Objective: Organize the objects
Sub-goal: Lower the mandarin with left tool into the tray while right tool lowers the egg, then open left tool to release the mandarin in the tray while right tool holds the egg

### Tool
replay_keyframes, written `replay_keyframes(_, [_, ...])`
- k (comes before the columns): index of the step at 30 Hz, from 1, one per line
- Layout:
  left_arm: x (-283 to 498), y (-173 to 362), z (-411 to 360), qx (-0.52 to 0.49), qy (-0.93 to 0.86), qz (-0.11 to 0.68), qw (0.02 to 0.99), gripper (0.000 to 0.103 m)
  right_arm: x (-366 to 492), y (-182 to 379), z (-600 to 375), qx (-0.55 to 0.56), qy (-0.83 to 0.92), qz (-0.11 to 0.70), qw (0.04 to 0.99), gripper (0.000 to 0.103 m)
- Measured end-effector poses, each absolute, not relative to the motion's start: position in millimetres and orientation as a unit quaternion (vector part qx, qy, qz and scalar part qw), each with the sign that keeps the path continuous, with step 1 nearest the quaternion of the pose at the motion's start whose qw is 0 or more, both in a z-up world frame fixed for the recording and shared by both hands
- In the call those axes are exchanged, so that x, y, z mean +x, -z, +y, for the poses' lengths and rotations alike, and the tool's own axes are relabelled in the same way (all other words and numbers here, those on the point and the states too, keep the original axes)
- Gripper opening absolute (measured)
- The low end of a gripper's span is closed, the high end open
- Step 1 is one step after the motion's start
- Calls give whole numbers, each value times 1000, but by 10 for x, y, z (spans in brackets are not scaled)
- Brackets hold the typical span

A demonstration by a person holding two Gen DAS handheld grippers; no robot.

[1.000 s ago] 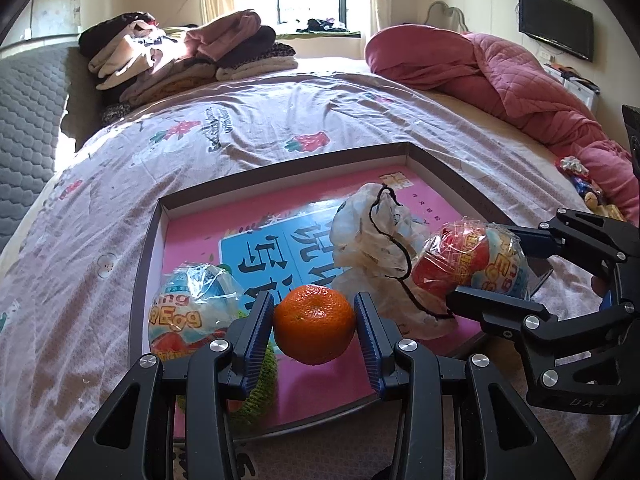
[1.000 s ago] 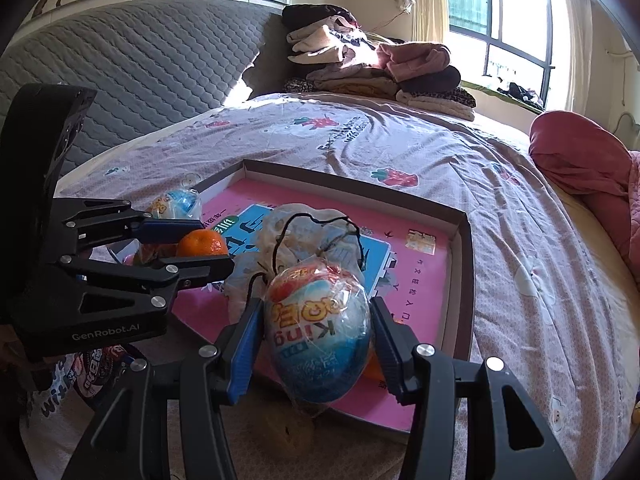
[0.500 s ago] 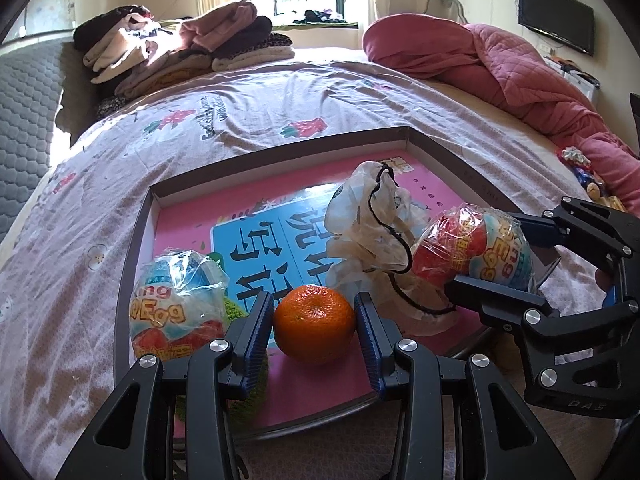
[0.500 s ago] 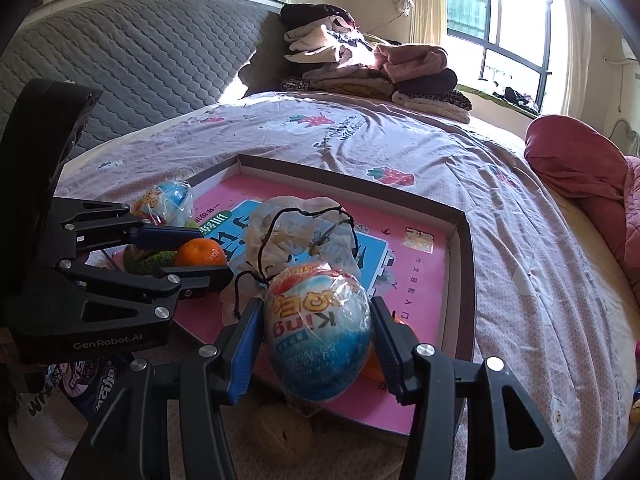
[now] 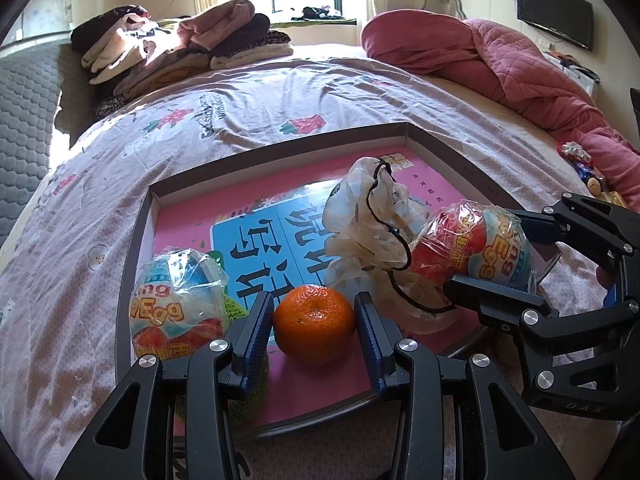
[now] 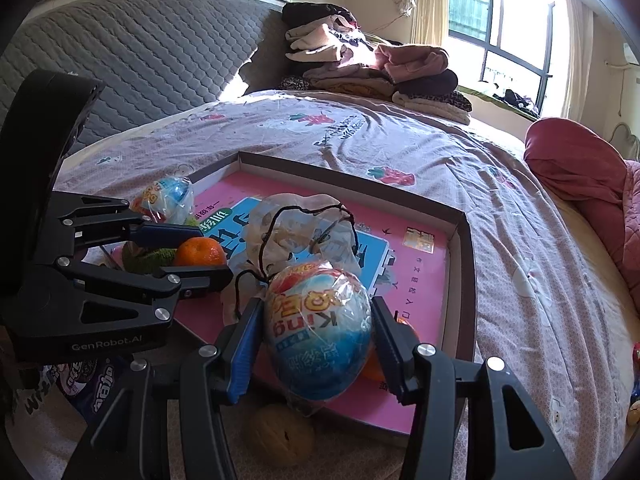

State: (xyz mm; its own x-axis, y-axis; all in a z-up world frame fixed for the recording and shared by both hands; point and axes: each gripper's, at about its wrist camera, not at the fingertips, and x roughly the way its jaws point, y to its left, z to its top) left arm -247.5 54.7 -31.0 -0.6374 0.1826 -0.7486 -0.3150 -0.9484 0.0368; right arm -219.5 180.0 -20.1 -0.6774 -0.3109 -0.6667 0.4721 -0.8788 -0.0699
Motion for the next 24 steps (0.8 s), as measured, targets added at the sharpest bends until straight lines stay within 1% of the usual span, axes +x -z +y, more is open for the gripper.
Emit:
replay_keyframes(6, [-2484,320,552,-409,-898,86,135,45,-2192,204,1801,339,908,120,215,53])
replay_keyframes(13, [-2483,300,543,-412,-897,78,139,49,-2174,198,1778,327,912,146,199,53])
replay_keyframes(18, [-2478,275,524,-410,-898,75,139,50,-2154,238,1712,322,911,162,198,54])
replay_keyframes(24, [-2472,269,527,-411,-898,76,139,51,-2182,230,1734,326,911,153,200,54])
